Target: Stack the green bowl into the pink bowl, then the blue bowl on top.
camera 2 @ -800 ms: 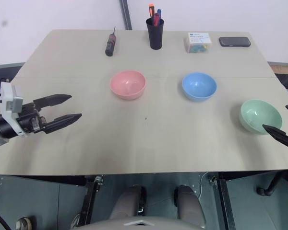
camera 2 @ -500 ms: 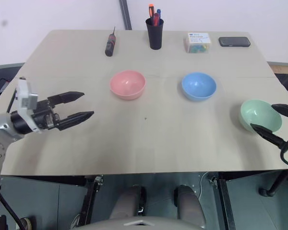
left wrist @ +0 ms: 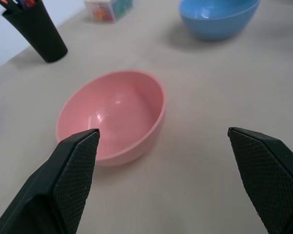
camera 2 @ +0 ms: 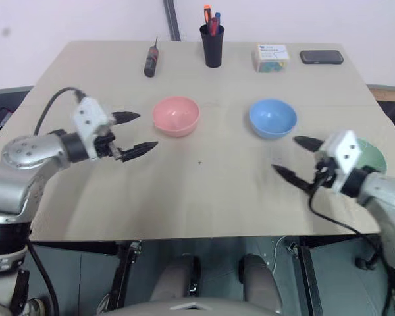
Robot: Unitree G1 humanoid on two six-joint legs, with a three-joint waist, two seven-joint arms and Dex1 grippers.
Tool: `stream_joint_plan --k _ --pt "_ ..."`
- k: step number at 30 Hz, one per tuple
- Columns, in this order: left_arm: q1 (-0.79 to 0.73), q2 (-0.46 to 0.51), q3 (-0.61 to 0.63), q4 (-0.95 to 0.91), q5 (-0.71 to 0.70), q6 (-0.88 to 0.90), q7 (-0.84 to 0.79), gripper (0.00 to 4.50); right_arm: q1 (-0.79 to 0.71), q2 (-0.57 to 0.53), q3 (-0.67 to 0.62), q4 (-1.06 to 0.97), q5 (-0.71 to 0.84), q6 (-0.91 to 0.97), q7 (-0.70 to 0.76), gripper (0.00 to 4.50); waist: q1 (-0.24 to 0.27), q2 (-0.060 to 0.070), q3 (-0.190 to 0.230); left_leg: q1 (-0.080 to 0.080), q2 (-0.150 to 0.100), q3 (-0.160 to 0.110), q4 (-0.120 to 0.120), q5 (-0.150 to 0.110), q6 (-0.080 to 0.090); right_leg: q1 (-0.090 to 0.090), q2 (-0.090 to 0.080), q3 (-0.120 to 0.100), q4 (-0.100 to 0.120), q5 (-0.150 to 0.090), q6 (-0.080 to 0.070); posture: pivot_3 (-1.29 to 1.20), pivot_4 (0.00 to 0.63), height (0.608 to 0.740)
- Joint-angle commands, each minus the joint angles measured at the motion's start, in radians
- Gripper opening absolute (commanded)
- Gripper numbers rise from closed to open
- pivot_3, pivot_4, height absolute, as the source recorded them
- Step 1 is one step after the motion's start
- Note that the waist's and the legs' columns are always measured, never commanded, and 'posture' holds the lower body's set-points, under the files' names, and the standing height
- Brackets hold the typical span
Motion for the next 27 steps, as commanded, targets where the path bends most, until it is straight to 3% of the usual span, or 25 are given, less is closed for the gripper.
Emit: stream_joint_plan --k 1,6,16,21,27 --pt "-0.12 -0.006 -0.118 0.089 0.151 -0.032 -0.006 4.45 -0.028 0.021 0.063 -0.041 -0.04 -0.035 -0.024 4.5 0.003 0.0 0.0 0.0 0.0 0.0 0.0 0.0 0.0 0.0 0.0 0.0 0.0 0.0 0.0 0.0 0.15 0.74" --pt "-0.318 -0.098 -0.32 0.256 0.333 -0.139 -0.077 4.45 -0.038 0.063 0.102 -0.053 -0.065 -0.056 -0.057 4.5 0.019 -0.001 0.0 -0.002 0.0 -0.001 0.001 0.0 0.0 0.0 0.0 -0.001 -0.001 0.0 0.0 0.0 0.15 0.74" --pt "-0.433 -0.211 -0.386 0.466 0.438 -0.331 -0.159 0.25 -0.01 0.065 0.099 -0.093 -0.085 -0.063 -0.094 4.5 0.017 -0.001 0.0 -0.003 0.0 0.0 0.002 0.0 0.0 -0.002 0.0 -0.001 0.001 0.0 0.0 0.0 0.15 0.74" --pt "-0.438 -0.236 -0.363 0.481 0.418 -0.373 -0.21 0.1 0.009 0.068 0.099 -0.109 -0.095 -0.064 -0.114 4.5 0.019 -0.001 0.0 -0.003 0.0 0.0 0.003 0.0 0.0 -0.002 0.0 0.0 0.003 0.0 0.0 0.0 0.15 0.74" --pt "-0.374 -0.203 -0.301 0.231 0.177 -0.337 -0.474 0.1 0.093 0.059 0.036 -0.15 -0.089 -0.063 -0.142 4.5 0.02 -0.001 0.0 -0.005 0.0 -0.001 0.003 0.0 0.0 -0.004 0.0 -0.001 0.003 0.0 0.0 0.0 0.15 0.74"
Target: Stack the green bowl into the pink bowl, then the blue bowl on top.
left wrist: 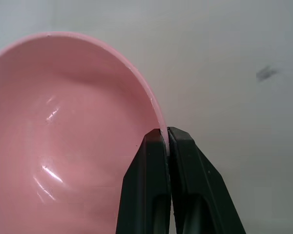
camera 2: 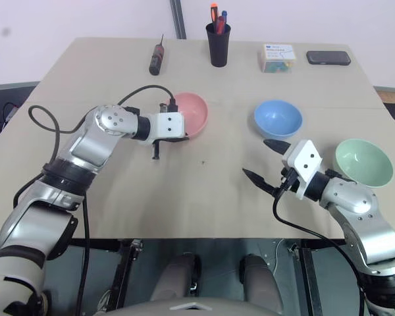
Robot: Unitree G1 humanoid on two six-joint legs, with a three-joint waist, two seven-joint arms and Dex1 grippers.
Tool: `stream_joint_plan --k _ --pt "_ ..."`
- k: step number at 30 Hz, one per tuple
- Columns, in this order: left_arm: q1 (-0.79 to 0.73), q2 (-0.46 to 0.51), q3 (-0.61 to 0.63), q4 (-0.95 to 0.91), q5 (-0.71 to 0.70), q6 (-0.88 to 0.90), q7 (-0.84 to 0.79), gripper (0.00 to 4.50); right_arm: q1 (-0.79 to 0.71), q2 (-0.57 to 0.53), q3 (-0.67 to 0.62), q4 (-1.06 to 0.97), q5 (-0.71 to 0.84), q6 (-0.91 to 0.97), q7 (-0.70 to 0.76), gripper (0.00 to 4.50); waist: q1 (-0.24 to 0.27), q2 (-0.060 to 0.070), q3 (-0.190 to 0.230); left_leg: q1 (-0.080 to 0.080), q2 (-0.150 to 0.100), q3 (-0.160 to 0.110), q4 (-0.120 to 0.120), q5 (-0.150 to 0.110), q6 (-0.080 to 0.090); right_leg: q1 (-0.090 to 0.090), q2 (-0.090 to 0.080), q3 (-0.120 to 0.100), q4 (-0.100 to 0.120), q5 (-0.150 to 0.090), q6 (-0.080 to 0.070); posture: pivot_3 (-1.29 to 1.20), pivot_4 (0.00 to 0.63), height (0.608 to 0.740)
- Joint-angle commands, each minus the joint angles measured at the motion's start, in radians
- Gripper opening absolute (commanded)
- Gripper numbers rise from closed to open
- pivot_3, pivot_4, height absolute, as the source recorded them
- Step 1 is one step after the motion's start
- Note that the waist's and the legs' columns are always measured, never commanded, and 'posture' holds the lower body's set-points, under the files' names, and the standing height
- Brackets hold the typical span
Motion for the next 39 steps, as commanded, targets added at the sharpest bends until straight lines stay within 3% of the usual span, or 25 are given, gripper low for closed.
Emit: stream_joint_plan --k 1,4,10,13,19,20,22,25,26,29,34,36,39 --pt "0.021 0.024 0.049 -0.188 -0.143 0.031 -0.143 0.1 0.04 -0.009 -0.081 -0.068 0.01 -0.015 -0.023 4.5 0.001 0.0 0.0 -0.002 0.0 0.0 0.001 0.0 0.0 -0.002 0.0 0.0 0.001 0.0 0.0 0.0 0.15 0.74" --pt "0.054 0.01 0.007 -0.286 -0.196 0.037 -0.225 0.1 0.124 -0.007 -0.141 -0.115 0.015 -0.004 -0.041 4.5 0.002 0.0 0.0 -0.003 0.0 0.0 0.002 0.0 0.0 -0.003 0.0 0.0 0.003 0.0 0.0 0.0 0.15 0.74" --pt "0.06 -0.053 -0.064 -0.231 -0.167 -0.063 -0.294 0.1 0.251 0.003 -0.21 -0.205 0.02 0.008 -0.076 4.5 -0.001 0.001 0.0 -0.001 -0.001 0.0 0.005 0.0 0.0 -0.003 0.0 0.001 0.008 0.0 0.0 0.0 0.15 0.74" --pt "0.055 -0.061 -0.08 -0.204 -0.155 -0.096 -0.323 0.86 0.285 0.004 -0.216 -0.225 0.01 0.008 -0.088 4.5 -0.012 0.001 -0.001 0.003 0.0 0.002 0.004 0.0 0.0 -0.001 0.001 0.003 0.009 0.0 0.0 0.0 0.15 0.74" --pt "0.063 -0.049 -0.057 -0.201 -0.147 -0.116 -0.32 3.28 0.285 -0.002 -0.219 -0.209 -0.002 0.028 -0.121 4.5 -0.023 0.001 -0.001 0.003 0.0 0.003 0.004 0.0 0.0 -0.001 0.002 0.004 0.009 0.0 0.0 0.0 0.15 0.74" --pt "0.067 -0.046 -0.043 -0.209 -0.15 -0.109 -0.308 3.84 0.277 -0.004 -0.218 -0.199 -0.015 0.029 -0.131 4.5 -0.023 0.001 -0.001 0.003 0.0 0.003 0.004 0.0 0.0 -0.001 0.002 0.004 0.009 0.0 0.0 0.0 0.15 0.74" --pt "0.079 -0.048 0.009 -0.242 -0.191 -0.061 -0.268 4.44 0.261 -0.009 -0.223 -0.177 -0.045 0.047 -0.162 4.5 -0.023 0.001 -0.001 0.003 0.0 0.002 0.004 0.0 0.0 -0.001 0.002 0.004 0.009 0.0 0.0 0.0 0.15 0.74" --pt "0.143 -0.05 0.15 -0.317 -0.35 0.051 -0.212 4.44 0.23 -0.014 -0.234 -0.152 -0.157 0.178 -0.299 4.5 -0.024 0.001 -0.001 0.003 0.0 0.002 0.004 0.0 0.0 -0.001 0.001 0.004 0.009 0.0 0.0 0.0 0.15 0.74" --pt "0.181 -0.064 0.219 -0.337 -0.462 0.081 -0.215 4.44 0.22 -0.022 -0.237 -0.136 -0.18 0.206 -0.319 4.5 -0.025 0.001 -0.001 0.003 0.0 0.002 0.004 0.0 0.0 -0.002 0.001 0.004 0.009 0.0 0.0 0.0 0.15 0.74" --pt "0.299 -0.004 0.36 -0.423 -0.579 0.207 -0.161 4.44 0.181 -0.058 -0.245 -0.079 -0.204 0.332 -0.338 4.5 -0.03 0.001 -0.001 0.004 0.001 0.003 0.003 0.0 0.0 -0.002 0.001 0.005 0.009 0.0 0.0 0.0 0.15 0.74" --pt "0.39 0.035 0.502 -0.5 -0.763 0.31 -0.141 4.44 0.086 -0.089 -0.239 0.027 -0.203 0.493 -0.342 4.5 -0.021 0.001 -0.001 0.004 0.001 0.003 0.003 0.0 0.0 -0.002 0.001 0.005 0.009 0.0 0.0 0.0 0.15 0.74" --pt "0.408 0.04 0.523 -0.503 -0.777 0.321 -0.122 4.44 0.039 -0.102 -0.225 0.067 -0.202 0.525 -0.331 4.5 -0.021 0.001 -0.001 0.004 0.0 0.004 0.003 0.0 0.0 -0.002 0.0 0.005 0.009 0.0 0.0 0.0 0.15 0.74" --pt "0.429 0.047 0.541 -0.523 -0.799 0.347 -0.087 4.5 -0.023 -0.119 -0.206 0.108 -0.19 0.545 -0.3 3.68 -0.024 0.001 -0.001 0.004 0.0 0.004 0.003 0.0 0.0 -0.002 0.0 0.005 0.009 0.0 0.0 0.0 0.15 0.74"
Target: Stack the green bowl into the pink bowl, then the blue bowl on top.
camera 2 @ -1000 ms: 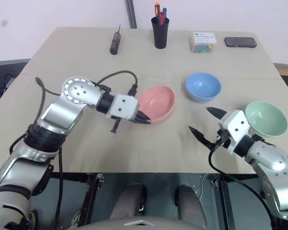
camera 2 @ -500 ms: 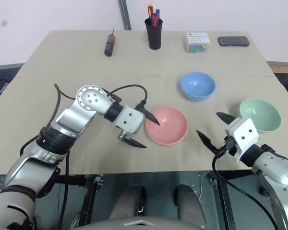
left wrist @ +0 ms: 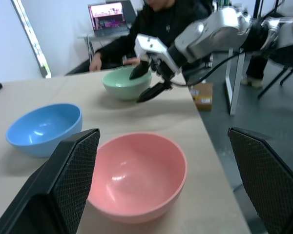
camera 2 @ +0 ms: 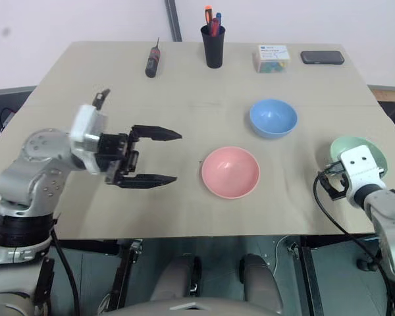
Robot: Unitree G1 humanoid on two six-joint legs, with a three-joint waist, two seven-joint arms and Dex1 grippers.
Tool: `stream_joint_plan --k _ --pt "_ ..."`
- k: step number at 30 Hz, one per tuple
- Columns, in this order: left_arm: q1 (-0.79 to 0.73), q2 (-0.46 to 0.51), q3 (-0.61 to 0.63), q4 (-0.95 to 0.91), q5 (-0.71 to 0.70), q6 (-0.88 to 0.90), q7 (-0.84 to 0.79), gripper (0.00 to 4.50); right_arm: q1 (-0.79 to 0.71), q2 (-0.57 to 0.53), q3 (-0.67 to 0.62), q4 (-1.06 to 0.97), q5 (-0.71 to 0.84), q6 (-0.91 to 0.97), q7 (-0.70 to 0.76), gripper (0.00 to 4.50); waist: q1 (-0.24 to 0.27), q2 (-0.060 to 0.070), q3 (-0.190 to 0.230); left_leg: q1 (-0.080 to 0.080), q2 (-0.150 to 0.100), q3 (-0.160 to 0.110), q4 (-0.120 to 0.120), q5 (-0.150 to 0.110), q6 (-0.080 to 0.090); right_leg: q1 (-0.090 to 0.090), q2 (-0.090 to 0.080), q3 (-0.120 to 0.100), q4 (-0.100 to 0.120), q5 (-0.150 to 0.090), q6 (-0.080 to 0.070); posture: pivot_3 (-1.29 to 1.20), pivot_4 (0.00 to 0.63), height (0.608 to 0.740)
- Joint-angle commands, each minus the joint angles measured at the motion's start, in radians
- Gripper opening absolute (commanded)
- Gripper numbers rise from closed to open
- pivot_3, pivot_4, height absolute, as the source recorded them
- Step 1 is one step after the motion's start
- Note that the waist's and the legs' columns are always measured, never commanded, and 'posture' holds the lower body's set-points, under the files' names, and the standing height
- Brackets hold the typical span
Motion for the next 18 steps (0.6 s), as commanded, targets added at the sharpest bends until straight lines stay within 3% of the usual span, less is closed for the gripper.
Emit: stream_joint_plan --k 1,8,9,13,18 --pt "0.017 0.016 0.037 -0.053 -0.04 0.02 0.031 4.5 -0.048 -0.026 0.004 0.015 0.013 0.021 0.03 3.24 -0.001 0.0 0.0 0.0 0.0 0.0 0.0 0.0 0.0 0.0 0.0 0.0 0.0 0.0 0.0 0.0 0.15 0.74" --pt "0.064 0.033 0.045 -0.088 -0.04 0.012 0.057 4.5 -0.066 -0.031 0.014 0.028 0.009 0.014 0.057 0.32 0.0 0.0 0.0 0.0 0.0 0.0 -0.001 0.0 0.0 0.0 0.0 0.0 -0.001 0.0 0.0 0.0 0.15 0.74" --pt "0.067 0.035 0.047 -0.089 -0.039 0.01 0.061 4.5 -0.063 -0.038 0.014 0.024 0.005 0.009 0.061 0.11 0.0 0.0 0.0 0.0 0.0 0.0 -0.001 0.0 0.0 0.0 0.0 0.0 -0.001 0.0 0.0 0.0 0.15 0.74" --pt "0.075 0.041 0.055 -0.085 -0.042 0.009 0.074 4.5 -0.063 -0.073 0.002 -0.065 0.045 -0.041 0.14 0.11 -0.001 0.0 0.0 0.0 0.0 0.0 -0.001 0.0 0.0 0.0 0.0 0.0 -0.001 0.0 0.0 0.0 0.15 0.74" --pt "0.097 0.052 0.07 -0.071 -0.031 0.0 0.072 4.5 -0.15 -0.067 -0.015 -0.332 0.345 -0.018 0.327 0.11 -0.012 0.001 0.0 0.0 0.002 0.0 -0.002 0.0 0.0 -0.001 0.002 0.001 -0.001 0.0 0.0 0.0 0.15 0.74"
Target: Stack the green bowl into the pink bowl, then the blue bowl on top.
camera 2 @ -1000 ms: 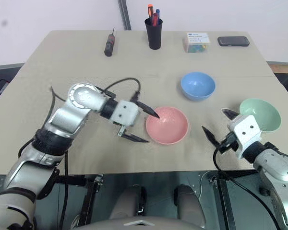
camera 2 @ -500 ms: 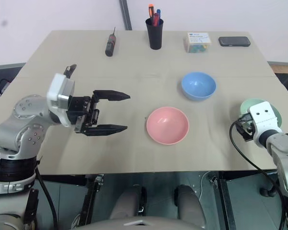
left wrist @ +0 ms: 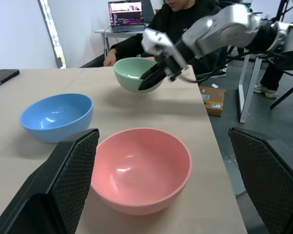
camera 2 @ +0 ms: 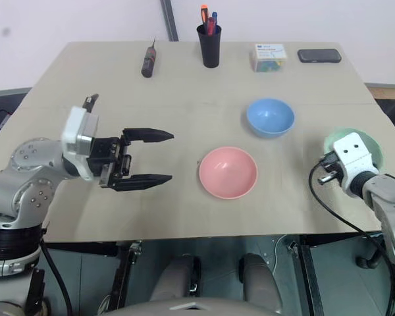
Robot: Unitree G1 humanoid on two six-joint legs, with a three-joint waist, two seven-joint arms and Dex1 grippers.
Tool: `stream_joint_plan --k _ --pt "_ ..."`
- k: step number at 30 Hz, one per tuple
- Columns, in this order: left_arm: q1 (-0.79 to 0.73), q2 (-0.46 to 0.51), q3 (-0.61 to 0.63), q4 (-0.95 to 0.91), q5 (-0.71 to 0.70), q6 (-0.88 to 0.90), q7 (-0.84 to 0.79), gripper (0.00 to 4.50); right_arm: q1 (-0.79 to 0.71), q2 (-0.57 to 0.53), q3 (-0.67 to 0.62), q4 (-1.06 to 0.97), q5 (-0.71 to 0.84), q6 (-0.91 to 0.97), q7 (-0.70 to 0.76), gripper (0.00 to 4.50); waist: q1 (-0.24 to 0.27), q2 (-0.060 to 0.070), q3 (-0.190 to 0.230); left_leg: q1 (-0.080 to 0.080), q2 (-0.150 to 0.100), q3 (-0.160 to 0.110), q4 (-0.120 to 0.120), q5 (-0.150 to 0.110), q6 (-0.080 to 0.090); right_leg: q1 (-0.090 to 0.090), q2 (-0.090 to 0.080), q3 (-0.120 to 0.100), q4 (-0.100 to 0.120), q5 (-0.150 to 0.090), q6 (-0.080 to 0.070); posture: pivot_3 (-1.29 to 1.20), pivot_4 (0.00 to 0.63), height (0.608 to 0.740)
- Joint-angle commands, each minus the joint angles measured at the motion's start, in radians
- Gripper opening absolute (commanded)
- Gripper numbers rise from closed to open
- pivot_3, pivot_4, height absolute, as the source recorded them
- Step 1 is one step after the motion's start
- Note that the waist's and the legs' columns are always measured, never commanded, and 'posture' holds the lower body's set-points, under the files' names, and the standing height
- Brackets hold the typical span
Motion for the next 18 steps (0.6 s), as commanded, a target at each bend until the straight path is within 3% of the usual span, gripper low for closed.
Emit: stream_joint_plan --k 1,5,12,17,18 --pt "0.023 0.019 0.034 -0.011 0.002 -0.026 -0.003 4.5 -0.108 0.012 -0.024 -0.185 0.218 0.039 0.068 0.11 -0.002 0.0 0.0 0.0 0.0 0.0 0.0 0.0 0.0 0.0 0.0 0.0 0.0 0.0 0.0 0.0 0.15 0.74" --pt "0.035 0.023 0.036 0.001 0.019 -0.048 0.005 4.5 -0.221 0.083 0.106 -0.203 0.283 0.064 0.017 0.11 0.003 -0.003 -0.001 0.0 0.0 -0.001 0.0 0.0 0.0 0.001 -0.001 -0.001 0.0 0.0 0.0 0.0 0.15 0.74" --pt "0.056 0.032 0.047 0.015 0.043 -0.082 0.009 4.5 -0.227 0.097 0.302 -0.114 0.283 0.04 0.074 0.11 0.01 -0.003 -0.001 -0.002 -0.001 0.0 0.0 0.0 0.0 0.0 -0.002 -0.002 -0.002 0.0 0.0 0.0 0.15 0.74" --pt "0.079 0.041 0.054 -0.007 0.038 -0.075 0.021 4.5 -0.228 0.087 0.334 -0.075 0.305 0.021 0.131 1.7 0.009 -0.003 -0.001 -0.002 -0.001 0.0 0.0 0.0 0.0 -0.001 -0.002 -0.002 -0.001 0.0 0.0 0.0 0.15 0.74" --pt "0.085 0.045 0.056 -0.011 0.037 -0.073 0.023 4.5 -0.23 0.092 0.334 -0.071 0.309 0.015 0.134 2.19 0.009 -0.003 -0.001 -0.001 -0.001 0.0 0.0 0.0 0.0 0.0 -0.002 -0.002 -0.001 0.0 0.0 0.0 0.15 0.74"
